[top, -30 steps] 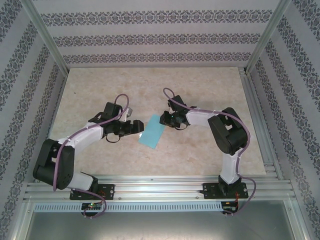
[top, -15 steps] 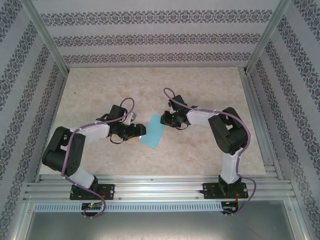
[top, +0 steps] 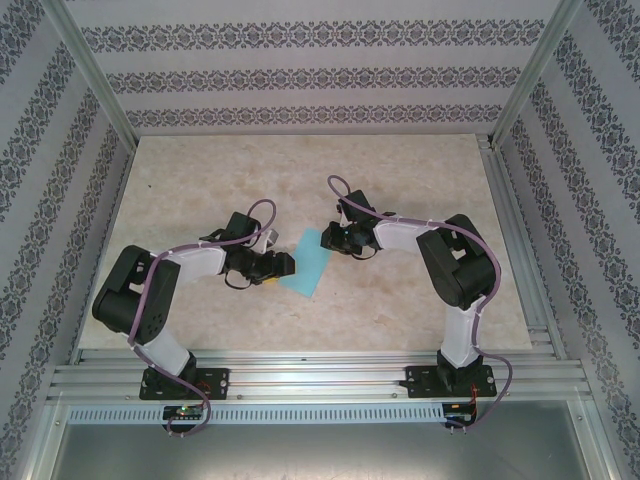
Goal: Fold a paper plane with a square sheet of paper (fold left side to right side)
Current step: Third fold the triangle at the center of the table.
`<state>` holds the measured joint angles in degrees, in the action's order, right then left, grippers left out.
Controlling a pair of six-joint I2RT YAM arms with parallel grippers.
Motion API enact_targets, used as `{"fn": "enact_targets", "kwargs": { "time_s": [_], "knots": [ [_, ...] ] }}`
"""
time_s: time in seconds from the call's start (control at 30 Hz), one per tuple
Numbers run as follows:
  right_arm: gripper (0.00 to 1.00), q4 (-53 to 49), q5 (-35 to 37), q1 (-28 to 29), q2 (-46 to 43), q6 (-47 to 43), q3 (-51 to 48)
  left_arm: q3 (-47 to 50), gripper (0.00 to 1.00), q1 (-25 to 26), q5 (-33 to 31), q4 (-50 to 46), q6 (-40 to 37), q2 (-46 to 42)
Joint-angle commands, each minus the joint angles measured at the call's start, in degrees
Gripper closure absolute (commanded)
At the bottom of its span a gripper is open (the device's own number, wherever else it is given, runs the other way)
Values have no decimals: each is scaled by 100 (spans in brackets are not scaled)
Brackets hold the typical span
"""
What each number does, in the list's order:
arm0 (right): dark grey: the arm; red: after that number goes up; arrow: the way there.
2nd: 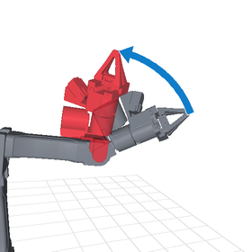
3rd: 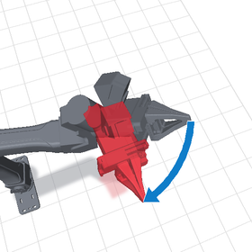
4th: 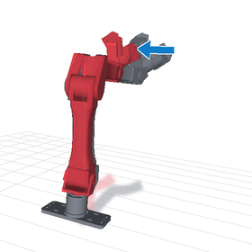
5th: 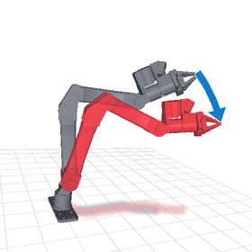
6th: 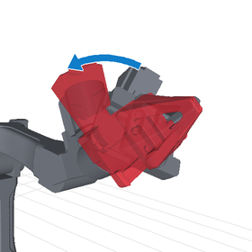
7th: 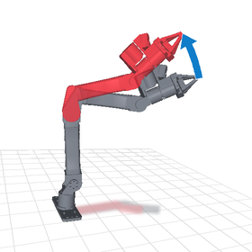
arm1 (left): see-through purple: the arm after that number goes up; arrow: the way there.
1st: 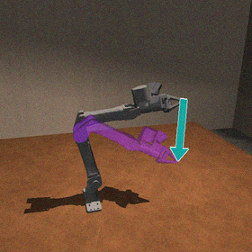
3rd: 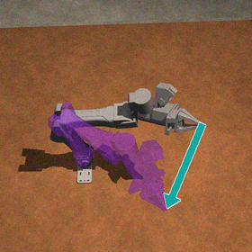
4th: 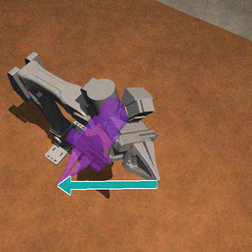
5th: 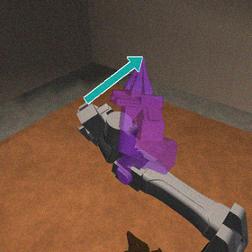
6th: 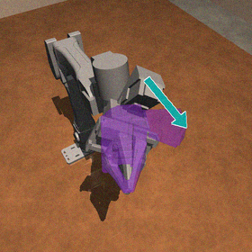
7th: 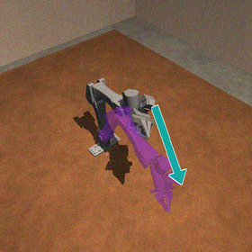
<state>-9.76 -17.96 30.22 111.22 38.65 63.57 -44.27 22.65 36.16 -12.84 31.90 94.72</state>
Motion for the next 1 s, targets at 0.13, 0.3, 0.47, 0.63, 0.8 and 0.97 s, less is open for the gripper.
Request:
{"fn": "enact_targets", "kwargs": {
  "time_s": [0.13,0.3,0.47,0.63,0.8,0.97],
  "knots": [
    [77,68,-102,-69,129,-112,-117,-119,44,163,211,371,97,162],
    [77,71,-129,-60,128,-113,-113,-225,47,167,329,583,223,220],
    [77,47,-147,-52,128,-137,-108,-502,47,167,317,501,155,369],
    [77,32,-170,-51,137,-156,-99,-807,48,168,355,393,63,657],
    [77,9,-181,-42,128,-185,-90,-1219,48,162,342,208,-78,1017],
    [77,3,-200,-33,126,-207,-98,-1713,51,165,342,4,-200,1400]
  ]
}}
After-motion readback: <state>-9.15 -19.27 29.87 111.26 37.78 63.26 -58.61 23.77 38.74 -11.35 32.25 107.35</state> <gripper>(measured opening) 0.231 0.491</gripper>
